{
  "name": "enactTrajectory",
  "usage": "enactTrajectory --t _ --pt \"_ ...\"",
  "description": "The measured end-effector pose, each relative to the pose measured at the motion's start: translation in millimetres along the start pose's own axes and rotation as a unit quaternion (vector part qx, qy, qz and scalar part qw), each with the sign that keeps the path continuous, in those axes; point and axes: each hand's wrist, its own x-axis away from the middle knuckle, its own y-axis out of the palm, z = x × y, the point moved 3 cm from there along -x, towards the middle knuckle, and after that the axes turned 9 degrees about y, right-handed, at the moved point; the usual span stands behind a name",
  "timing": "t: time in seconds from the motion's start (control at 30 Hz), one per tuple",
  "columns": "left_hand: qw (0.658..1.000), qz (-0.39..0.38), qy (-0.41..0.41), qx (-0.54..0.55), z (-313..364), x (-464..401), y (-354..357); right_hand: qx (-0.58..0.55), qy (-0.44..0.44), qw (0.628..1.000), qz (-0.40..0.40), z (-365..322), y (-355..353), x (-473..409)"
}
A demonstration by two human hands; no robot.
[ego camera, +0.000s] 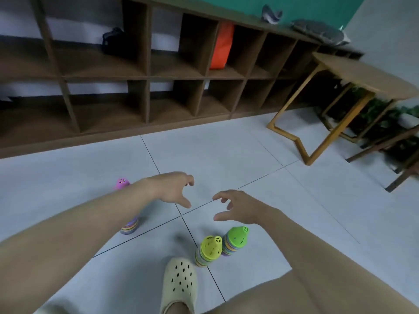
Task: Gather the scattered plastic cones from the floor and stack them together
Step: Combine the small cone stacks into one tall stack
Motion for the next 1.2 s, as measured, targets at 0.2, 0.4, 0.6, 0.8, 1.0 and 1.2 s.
enactTrajectory --t 0.2,0.4,0.6,0.8,1.0,1.2 --pt "0.992 -0.089 -0.027 0.088 -13.6 -24.8 125.0 0.139 0.045 0.985 -0.088 33.0 54.6 -22.3" --pt "0.983 -0.071 -0.028 0.167 -29.6 -40.0 206.0 0.189 0.05 0.974 -0.111 64.9 109.0 -52.1" --pt "0.978 -0.094 -0.006 0.185 -25.3 -62.4 254.9 0.095 0.054 0.988 -0.111 87.9 126.7 -70.3" --pt "0.966 -0.039 -0.023 0.254 -32.9 -70.5 280.0 0.094 0.079 0.986 -0.116 91.4 124.6 -80.4" --pt "0.969 -0.038 -0.029 0.242 -34.5 -71.7 286.8 0.077 0.119 0.983 -0.12 98.2 122.0 -80.3" --pt "0.974 -0.049 -0.026 0.221 -30.7 -76.0 298.6 0.083 0.127 0.978 -0.144 99.9 127.9 -75.9"
